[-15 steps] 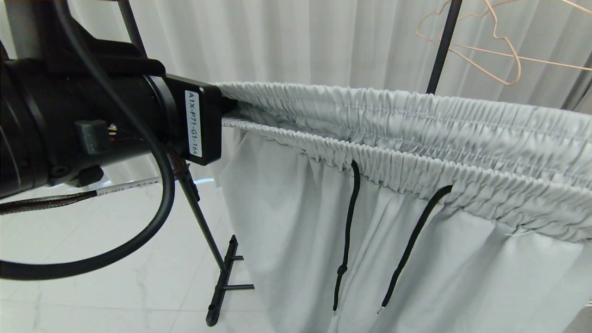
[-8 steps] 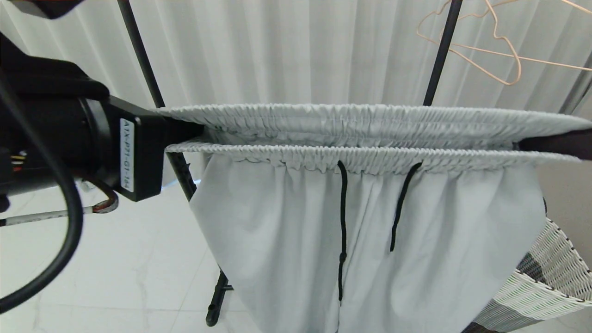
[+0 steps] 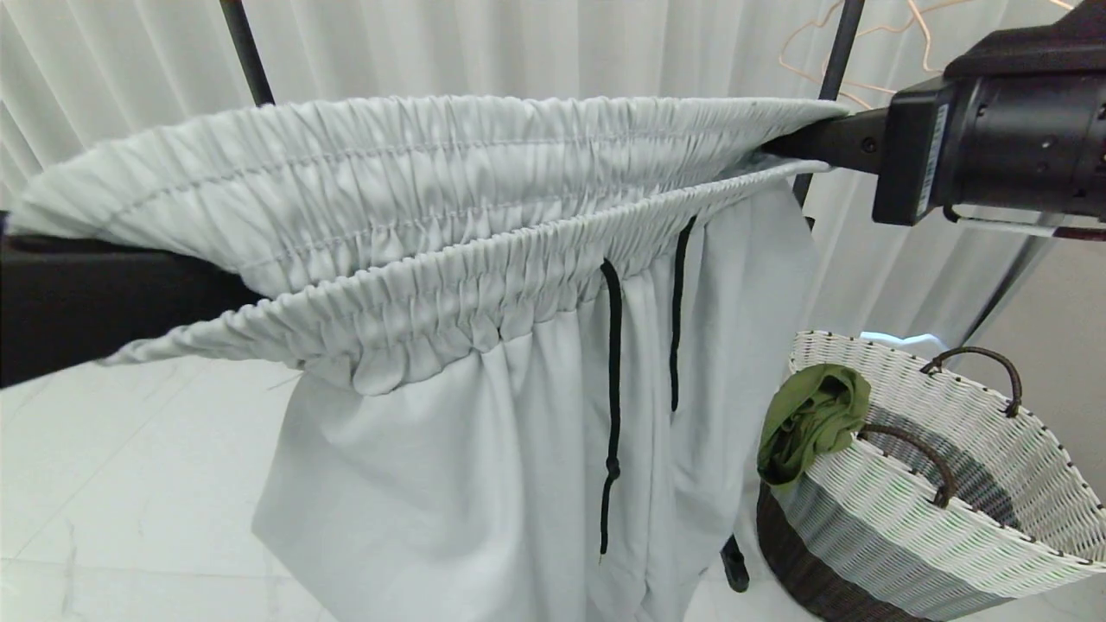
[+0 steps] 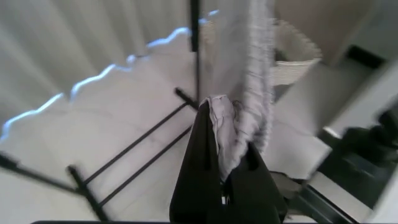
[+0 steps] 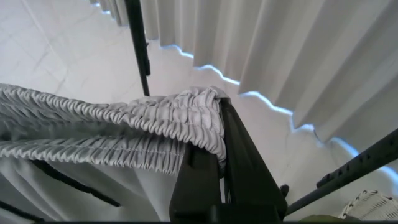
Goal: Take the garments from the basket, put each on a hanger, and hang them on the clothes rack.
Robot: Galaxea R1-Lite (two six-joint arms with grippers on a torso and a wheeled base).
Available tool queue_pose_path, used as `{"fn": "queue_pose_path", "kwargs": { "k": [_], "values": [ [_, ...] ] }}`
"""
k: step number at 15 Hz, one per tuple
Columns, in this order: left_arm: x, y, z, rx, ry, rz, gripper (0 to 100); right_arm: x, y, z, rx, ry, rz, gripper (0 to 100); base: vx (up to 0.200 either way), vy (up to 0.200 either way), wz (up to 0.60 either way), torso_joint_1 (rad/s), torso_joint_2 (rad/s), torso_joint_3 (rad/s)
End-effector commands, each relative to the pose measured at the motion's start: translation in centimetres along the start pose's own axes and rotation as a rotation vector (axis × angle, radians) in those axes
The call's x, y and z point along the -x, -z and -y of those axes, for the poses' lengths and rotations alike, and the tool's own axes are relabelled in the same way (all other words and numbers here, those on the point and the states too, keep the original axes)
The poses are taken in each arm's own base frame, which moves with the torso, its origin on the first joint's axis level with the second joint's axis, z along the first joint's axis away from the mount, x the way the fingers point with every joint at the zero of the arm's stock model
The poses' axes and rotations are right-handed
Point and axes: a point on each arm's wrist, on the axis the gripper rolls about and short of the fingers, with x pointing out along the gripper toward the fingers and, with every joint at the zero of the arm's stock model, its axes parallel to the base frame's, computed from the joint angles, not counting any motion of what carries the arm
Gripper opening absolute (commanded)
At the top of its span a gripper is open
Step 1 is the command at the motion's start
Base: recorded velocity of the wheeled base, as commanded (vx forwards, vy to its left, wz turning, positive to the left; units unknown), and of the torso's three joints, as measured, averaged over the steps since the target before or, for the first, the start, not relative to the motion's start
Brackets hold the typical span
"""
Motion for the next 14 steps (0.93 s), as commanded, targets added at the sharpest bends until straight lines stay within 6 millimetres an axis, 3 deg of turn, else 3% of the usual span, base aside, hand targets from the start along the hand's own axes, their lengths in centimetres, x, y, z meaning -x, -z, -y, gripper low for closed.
{"fn": "queue_pose_path", "kwargs": {
  "k": [1,4,8,10,11,14],
  "values": [
    [1.1,0.0,-0.1,0.004,0.035,0.026,0,-1.2,0.7,-0.1,0.002,-0.002,-0.031,0,0.000,0.000,0.00,0.000,0.00,0.000],
    [0.7,0.1,0.0,0.000,0.031,0.013,0,-0.3,0.7,0.5,0.001,0.026,-0.045,0,0.000,0.000,0.00,0.000,0.00,0.000],
    [-3.8,-1.4,-2.2,0.025,-0.214,-0.022,0,4.3,-1.6,1.6,0.002,0.069,-0.044,0,0.000,0.000,0.00,0.000,0.00,0.000],
    [-5.0,-2.2,-3.3,0.028,-0.282,-0.015,0,6.0,-2.0,1.6,0.002,0.072,-0.047,0,0.000,0.000,0.00,0.000,0.00,0.000],
    [-6.0,-2.2,-3.9,0.034,-0.337,-0.038,0,6.9,-1.8,1.6,0.002,0.072,-0.050,0,0.000,0.000,0.00,0.000,0.00,0.000],
    [-6.5,-1.7,-3.5,0.032,-0.335,-0.060,0,7.5,-0.1,1.4,0.002,0.067,-0.104,0,0.000,0.000,0.00,0.000,0.00,0.000]
  ]
}}
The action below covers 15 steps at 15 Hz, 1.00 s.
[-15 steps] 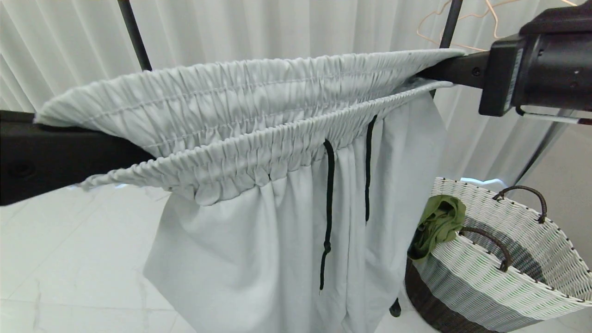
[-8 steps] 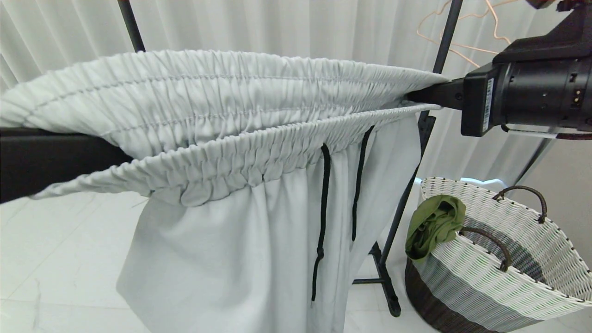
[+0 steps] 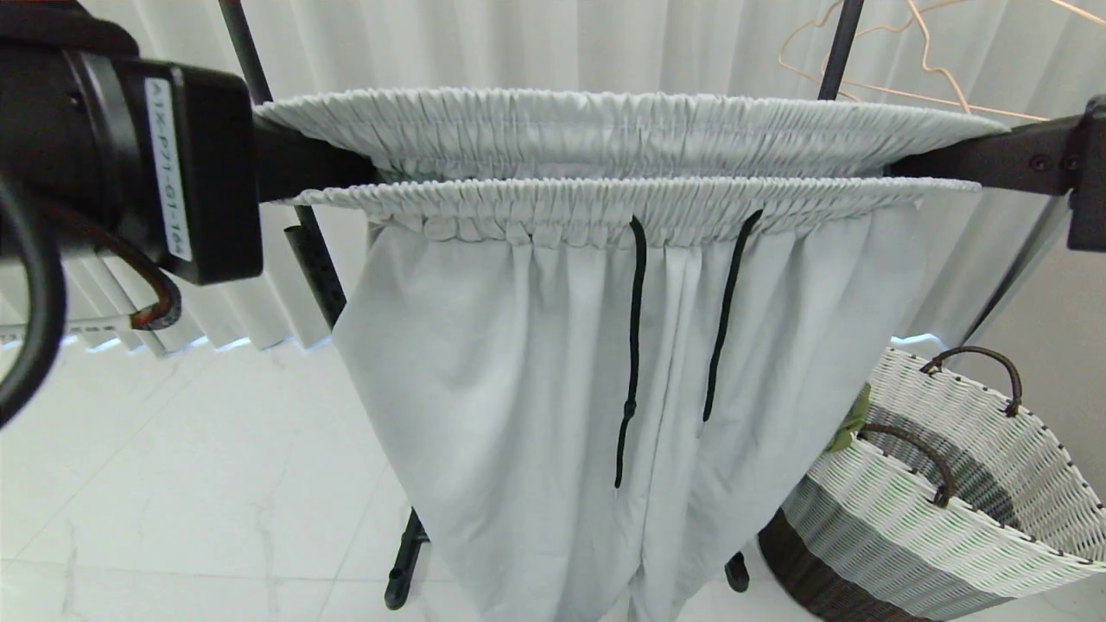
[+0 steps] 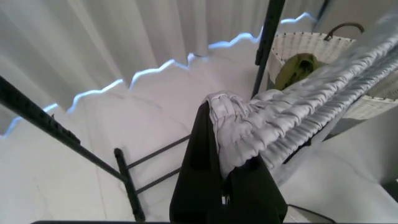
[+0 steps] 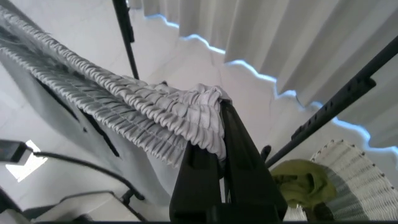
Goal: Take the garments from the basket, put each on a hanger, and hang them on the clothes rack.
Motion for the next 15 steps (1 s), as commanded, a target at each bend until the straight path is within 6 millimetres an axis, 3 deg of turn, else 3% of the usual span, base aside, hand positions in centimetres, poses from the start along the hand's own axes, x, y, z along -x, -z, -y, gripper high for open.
{"fn": "queue_pose_path", "kwargs": {
  "k": [1,8,9,15],
  "values": [
    [-0.99,0.71,0.81,-0.010,0.015,-0.039,0,1.24,0.84,-0.13,0.002,-0.009,-0.003,0,0.000,0.000,0.00,0.000,0.00,0.000],
    [-0.88,0.76,0.92,-0.004,0.023,-0.037,0,1.19,0.92,-0.35,0.001,-0.024,-0.005,0,0.000,0.000,0.00,0.000,0.00,0.000],
    [-0.83,0.75,0.90,-0.005,0.023,-0.035,0,1.17,0.96,-0.35,0.001,-0.024,-0.006,100,0.000,0.000,0.00,0.000,0.00,0.000],
    [-0.79,0.79,0.87,-0.012,0.021,-0.037,0,1.77,1.16,-0.29,0.000,-0.018,-0.005,100,0.000,0.000,0.00,0.000,0.00,0.000]
  ]
}}
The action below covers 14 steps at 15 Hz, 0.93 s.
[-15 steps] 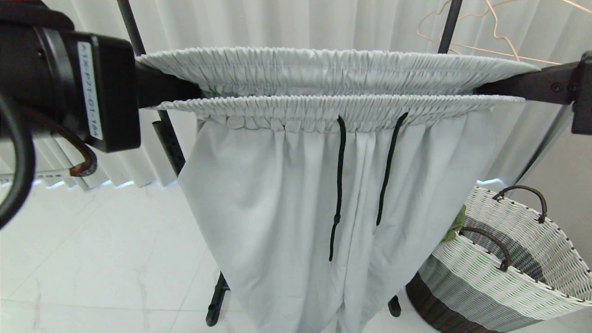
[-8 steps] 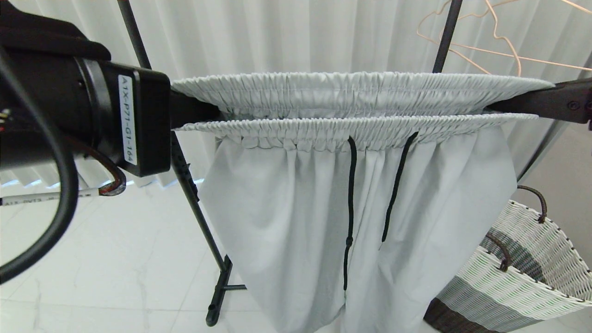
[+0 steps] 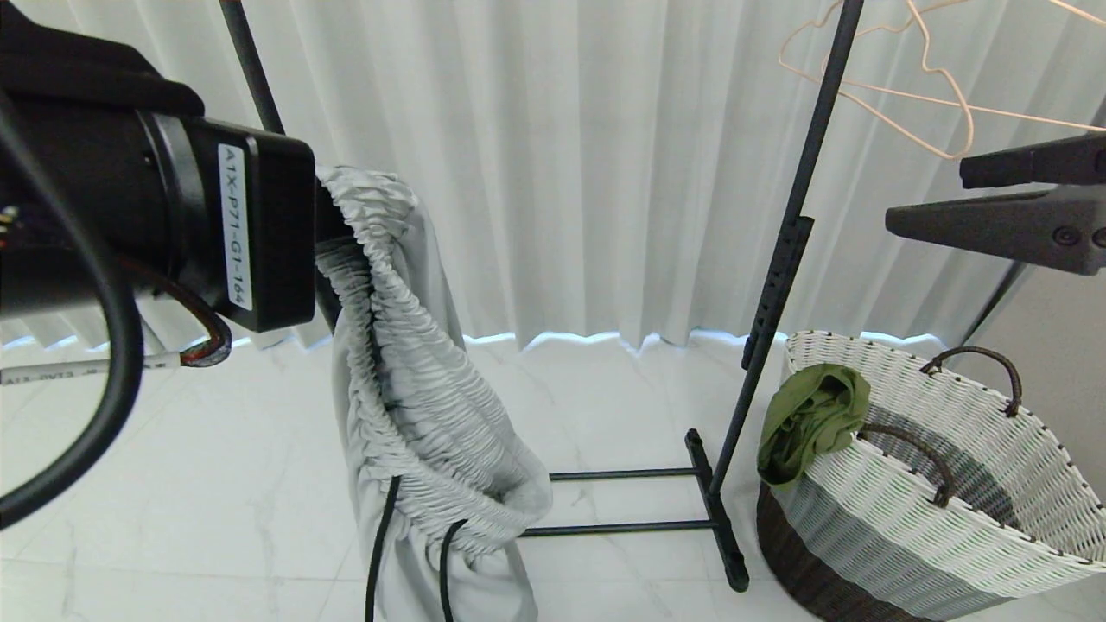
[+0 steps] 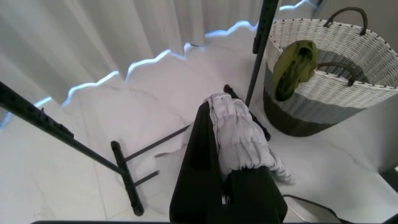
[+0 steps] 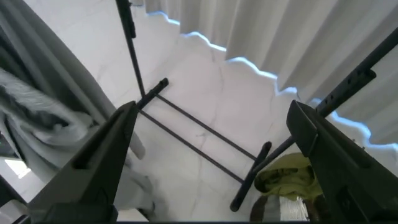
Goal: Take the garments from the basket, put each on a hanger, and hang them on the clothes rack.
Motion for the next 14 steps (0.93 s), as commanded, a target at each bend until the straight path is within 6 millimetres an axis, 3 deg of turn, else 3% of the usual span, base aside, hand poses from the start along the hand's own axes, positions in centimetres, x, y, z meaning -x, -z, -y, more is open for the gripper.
{"fn": "queue_pose_path", "kwargs": {
  "k": [1,6,14],
  "values": [
    [0.2,0.0,-0.1,-0.001,-0.002,0.002,0,0.4,0.5,0.1,-0.001,0.013,-0.011,100,0.000,0.000,0.00,0.000,0.00,0.000],
    [0.6,1.5,-2.5,-0.051,-0.140,-0.037,0,1.9,3.2,3.4,-0.018,0.451,-0.246,100,0.000,0.000,0.00,0.000,0.00,0.000],
    [0.9,2.2,-4.3,-0.077,-0.233,-0.060,0,3.6,5.6,5.8,0.001,0.706,-0.357,100,0.000,0.000,0.00,0.000,0.00,0.000]
  ]
}}
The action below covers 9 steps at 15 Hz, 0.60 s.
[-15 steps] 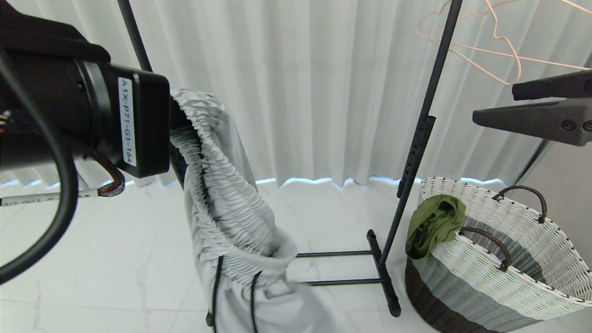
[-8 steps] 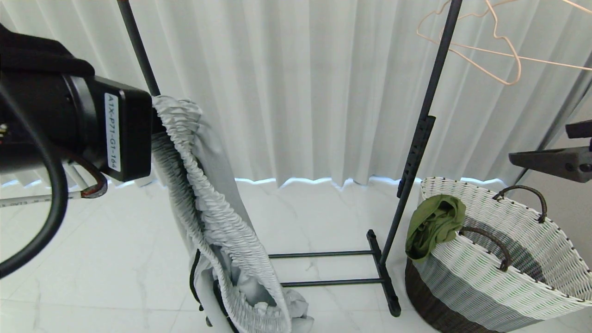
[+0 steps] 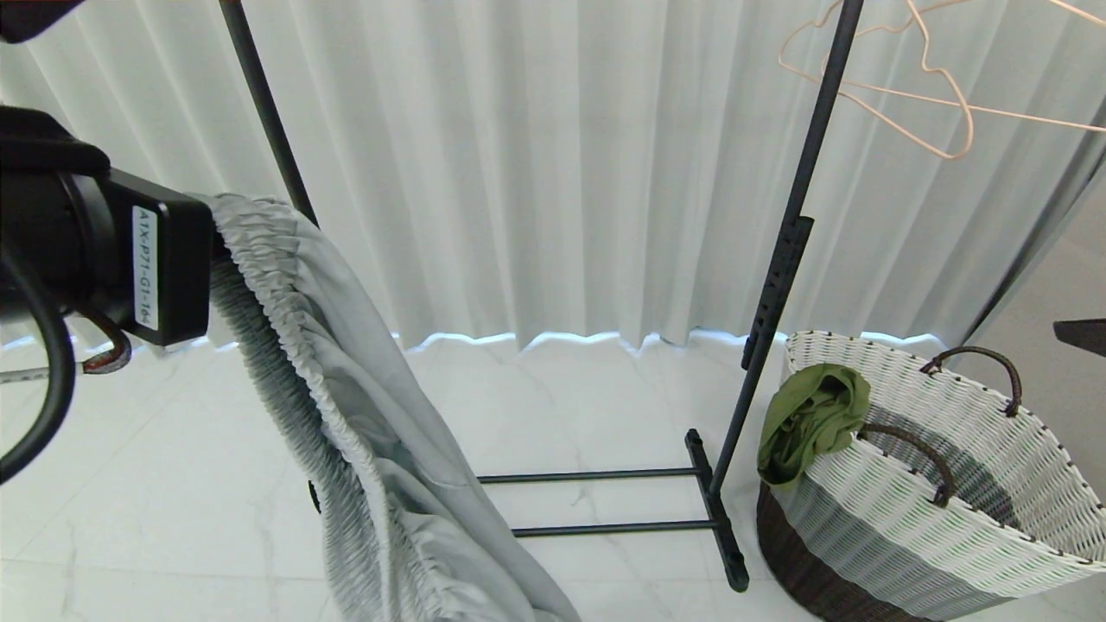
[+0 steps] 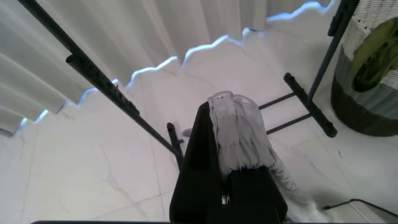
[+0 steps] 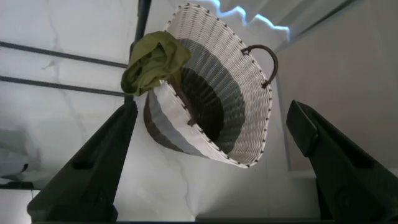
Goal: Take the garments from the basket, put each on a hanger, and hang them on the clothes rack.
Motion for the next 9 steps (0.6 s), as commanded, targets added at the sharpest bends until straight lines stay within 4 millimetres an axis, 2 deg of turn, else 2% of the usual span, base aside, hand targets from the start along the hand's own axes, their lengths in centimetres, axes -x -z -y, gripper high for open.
{"fn": "queue_pose_path", "kwargs": {
  "k": [1,6,9],
  "values": [
    [0.04,0.12,-0.31,0.004,-0.016,-0.003,0,0.38,0.32,0.38,-0.015,0.013,0.006,100,0.000,0.000,0.00,0.000,0.00,0.000],
    [0.07,0.15,-0.33,-0.002,-0.016,-0.003,0,0.68,0.40,0.58,-0.083,0.016,0.015,100,0.000,0.000,0.00,0.005,-0.02,-0.017],
    [0.15,0.18,-0.36,-0.032,-0.016,-0.002,0,0.78,0.41,0.59,-0.104,0.004,0.019,100,0.000,0.000,0.00,0.048,-0.24,-0.240]
  ]
}}
